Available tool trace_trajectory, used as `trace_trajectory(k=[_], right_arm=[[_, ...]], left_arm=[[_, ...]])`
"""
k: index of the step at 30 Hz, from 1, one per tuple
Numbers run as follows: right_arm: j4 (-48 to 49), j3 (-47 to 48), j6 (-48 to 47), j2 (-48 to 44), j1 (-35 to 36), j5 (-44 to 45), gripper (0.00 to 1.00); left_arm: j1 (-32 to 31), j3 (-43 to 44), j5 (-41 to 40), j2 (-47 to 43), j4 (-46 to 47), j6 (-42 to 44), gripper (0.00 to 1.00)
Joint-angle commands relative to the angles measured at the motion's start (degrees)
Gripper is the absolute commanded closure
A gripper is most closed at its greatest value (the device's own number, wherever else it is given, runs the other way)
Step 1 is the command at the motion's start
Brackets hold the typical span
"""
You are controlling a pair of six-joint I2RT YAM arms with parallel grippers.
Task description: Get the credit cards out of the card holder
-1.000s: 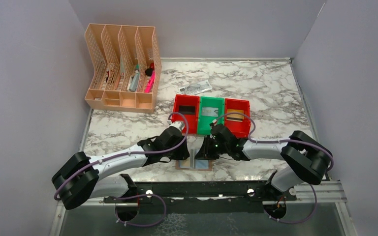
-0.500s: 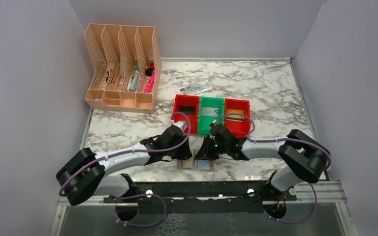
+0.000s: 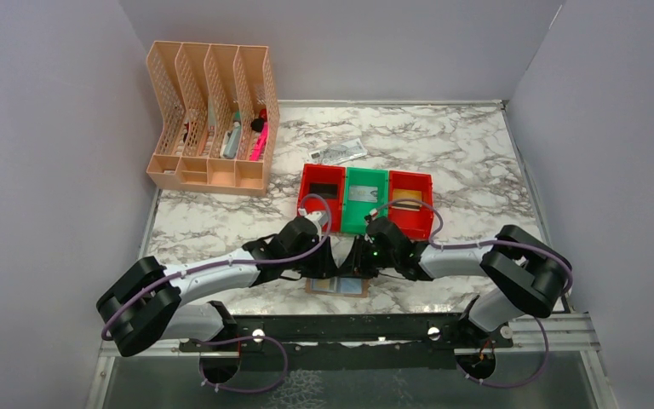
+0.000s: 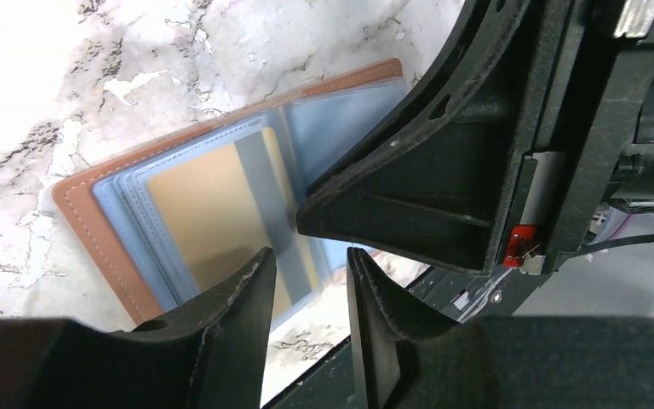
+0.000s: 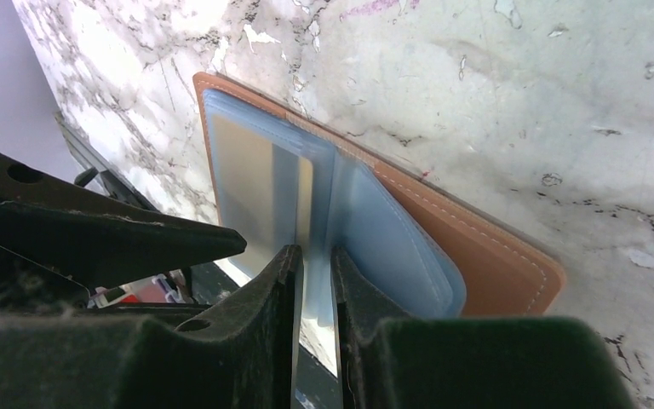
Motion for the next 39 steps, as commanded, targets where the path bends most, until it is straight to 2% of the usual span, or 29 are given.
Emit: trace_trajectory(k=[1, 6, 10, 12, 16, 19, 20, 22, 28, 33, 39], right_arm=[[-1.98, -0.77, -0.36, -1.90, 0.35, 0.22, 0.75], [-3.05, -0.85, -3.26, -7.94, 0.37, 1.45, 0.73], [-7.95, 1.21, -5.65, -11.96, 0.37, 3.37, 0.70], [-10.51, 2.39, -6.77, -13.12, 0.37, 4.12, 0.70], [-13.14, 4.17, -8.37, -14.08, 0.37, 3.92, 0.67], [-13.55, 5.14, -9.40, -14.43, 0.81, 3.52, 0.62], [-13.49, 5.43, -9.86, -14.40, 1.12, 3.73, 0.60], [-15.23, 7.07, -10.42, -13.83, 2.09, 5.39, 0.57], [-29.59, 16.51, -8.80, -8.52, 8.23, 18.51, 0.53], [-33.70, 21.41, -6.77, -2.84, 12.61, 24.79, 0.54], [-43.24, 30.91, -3.54, 5.87, 16.76, 31.24, 0.54]], left_arm=[[-0.28, 0.28, -1.55, -1.72, -1.43, -0.22, 0.61], [-0.29, 1.22, -11.19, -6.84, -8.18, -0.73, 0.56], [-0.12, 0.63, -17.72, -11.76, -11.08, -1.40, 0.50], [0.17, 0.35, -19.66, -14.15, -11.91, -1.41, 0.37], [1.09, -0.24, -21.23, -17.20, -12.61, -0.51, 0.26], [2.37, -0.27, -21.29, -18.12, -13.42, 0.11, 0.05], [2.86, -0.21, -21.15, -18.22, -13.65, 0.27, 0.02], [4.32, -0.44, -20.04, -18.70, -13.84, 0.83, 0.01], [10.84, -1.09, -14.25, -18.91, -14.83, 3.47, 0.01], [14.83, -2.69, -15.52, -22.59, -16.88, 2.11, 0.01], [15.71, -5.15, -19.14, -28.82, -19.79, -1.41, 0.01]])
